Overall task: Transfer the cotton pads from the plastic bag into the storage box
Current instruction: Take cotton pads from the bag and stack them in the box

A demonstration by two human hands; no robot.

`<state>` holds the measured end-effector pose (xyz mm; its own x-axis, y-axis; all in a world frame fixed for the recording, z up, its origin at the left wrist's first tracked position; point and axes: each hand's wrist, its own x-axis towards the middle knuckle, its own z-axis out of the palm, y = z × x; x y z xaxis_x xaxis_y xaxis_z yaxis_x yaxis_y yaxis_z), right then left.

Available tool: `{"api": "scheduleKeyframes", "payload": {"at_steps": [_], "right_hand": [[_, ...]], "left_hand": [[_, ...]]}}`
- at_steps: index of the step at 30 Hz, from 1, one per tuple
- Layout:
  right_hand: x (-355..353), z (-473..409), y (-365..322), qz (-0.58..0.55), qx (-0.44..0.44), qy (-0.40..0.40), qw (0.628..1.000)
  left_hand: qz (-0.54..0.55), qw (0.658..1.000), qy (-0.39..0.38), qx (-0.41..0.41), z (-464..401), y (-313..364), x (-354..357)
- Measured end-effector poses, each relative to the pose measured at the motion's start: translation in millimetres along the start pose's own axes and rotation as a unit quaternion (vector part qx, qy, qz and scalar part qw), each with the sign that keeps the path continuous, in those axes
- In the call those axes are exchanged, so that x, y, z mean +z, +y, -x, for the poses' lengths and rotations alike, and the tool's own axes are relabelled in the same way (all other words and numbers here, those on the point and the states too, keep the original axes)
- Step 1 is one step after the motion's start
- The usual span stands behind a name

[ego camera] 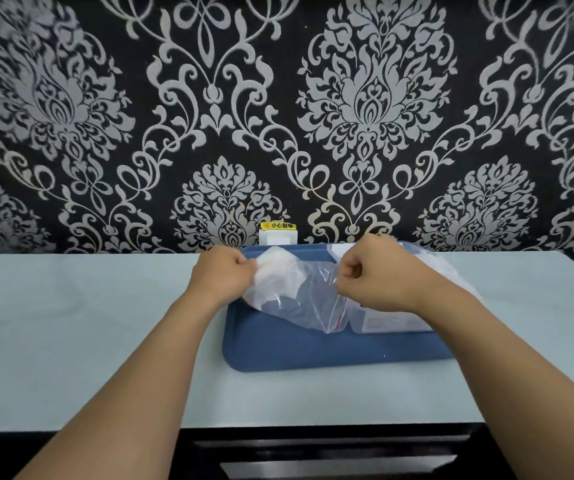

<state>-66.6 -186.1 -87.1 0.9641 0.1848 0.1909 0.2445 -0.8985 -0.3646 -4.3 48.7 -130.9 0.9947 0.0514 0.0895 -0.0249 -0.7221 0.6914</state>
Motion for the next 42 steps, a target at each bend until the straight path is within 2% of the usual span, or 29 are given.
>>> {"api": "scheduleKeyframes", "payload": {"at_steps": [3, 6, 10, 12, 15, 17, 19, 22, 26, 30, 33, 36, 39, 42], "right_hand": [[-3, 6, 7, 0.026, 0.011, -0.048, 0.998], [1, 7, 7, 0.012, 0.012, -0.067, 0.998], [9, 0, -3, -0.085, 0.018, 0.009, 0.996], [12, -7, -8, -0.111, -0.025, 0.041, 0.993], [21, -10, -12, -0.129, -0.081, -0.019, 0.988], [31, -11, -9, -0.106, -0.075, -0.036, 0.991], [33, -16, -6, -0.111, -0.050, -0.012, 0.993], [33, -20, -2, -0.173, -0.013, -0.024, 0.985], [39, -17, -2, -0.216, -0.019, -0.059, 0.975], [46, -23, -3, -0.196, -0.028, 0.004, 0.980], [49, -25, -4, -0.201, -0.032, 0.000, 0.979], [52, -30, -2, -0.203, -0.027, 0.000, 0.979], [58, -34, -3, -0.259, -0.020, -0.050, 0.964], [61, -37, 2, -0.181, -0.052, -0.030, 0.982]], "left_hand": [[-0.043, 0.999, -0.011, -0.007, -1, 1, 2], [-0.033, 0.999, -0.021, -0.011, -1, 4, 4], [0.018, 1.000, -0.019, -0.013, -2, 5, 6], [0.036, 0.999, -0.011, -0.010, -1, 6, 6], [0.085, 0.996, -0.011, -0.010, -1, 8, 9], [0.098, 0.995, -0.010, -0.006, -3, 7, 10], [0.090, 0.996, -0.014, 0.007, -5, 6, 13], [0.107, 0.994, -0.025, 0.028, -3, 9, 16], [0.140, 0.988, -0.040, 0.060, -2, 11, 20], [0.141, 0.983, -0.057, 0.103, 1, 15, 22], [0.133, 0.982, -0.059, 0.123, 3, 17, 24], [0.156, 0.980, -0.060, 0.109, 2, 17, 23], [0.188, 0.975, -0.059, 0.100, 1, 16, 20], [0.194, 0.974, -0.063, 0.098, 0, 13, 18]]}}
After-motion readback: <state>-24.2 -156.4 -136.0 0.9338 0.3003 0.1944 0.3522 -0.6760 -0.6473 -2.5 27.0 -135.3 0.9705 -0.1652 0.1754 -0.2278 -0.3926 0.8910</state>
